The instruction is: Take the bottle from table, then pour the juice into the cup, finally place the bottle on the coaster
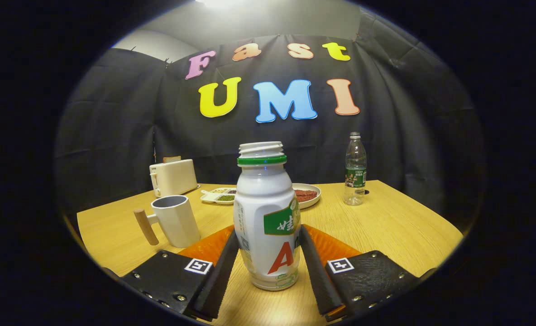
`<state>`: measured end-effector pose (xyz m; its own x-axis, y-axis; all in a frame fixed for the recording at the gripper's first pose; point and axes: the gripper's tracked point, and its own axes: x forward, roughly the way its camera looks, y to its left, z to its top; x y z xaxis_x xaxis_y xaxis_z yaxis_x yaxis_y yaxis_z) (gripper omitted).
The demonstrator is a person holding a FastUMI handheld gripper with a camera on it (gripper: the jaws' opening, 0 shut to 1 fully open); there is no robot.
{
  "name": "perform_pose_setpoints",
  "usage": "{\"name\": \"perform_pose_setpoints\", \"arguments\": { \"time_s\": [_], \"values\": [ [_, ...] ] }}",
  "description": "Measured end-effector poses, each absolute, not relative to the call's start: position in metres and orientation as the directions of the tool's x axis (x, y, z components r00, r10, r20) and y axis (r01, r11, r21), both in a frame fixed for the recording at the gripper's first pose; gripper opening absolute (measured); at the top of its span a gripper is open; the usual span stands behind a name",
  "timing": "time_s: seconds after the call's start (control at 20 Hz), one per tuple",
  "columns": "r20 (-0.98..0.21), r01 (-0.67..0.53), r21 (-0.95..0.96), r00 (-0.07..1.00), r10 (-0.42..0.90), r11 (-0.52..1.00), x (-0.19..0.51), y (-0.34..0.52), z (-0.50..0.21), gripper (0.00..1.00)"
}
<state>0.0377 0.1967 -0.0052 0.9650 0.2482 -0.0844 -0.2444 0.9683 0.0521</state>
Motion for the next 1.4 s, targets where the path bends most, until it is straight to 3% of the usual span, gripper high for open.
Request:
{"name": "perform_pose_setpoints", "arguments": {
  "time_s": [0.55, 1.4],
  "values": [
    [-0.065, -0.252, 0.03, 0.965, 0.253, 0.967, 0.037, 0.197, 0.008, 0.75],
    [-0.069, -0.254, -0.225, 0.967, 0.244, 0.941, 0.054, 0.226, 0.049, 0.75]
  ]
}}
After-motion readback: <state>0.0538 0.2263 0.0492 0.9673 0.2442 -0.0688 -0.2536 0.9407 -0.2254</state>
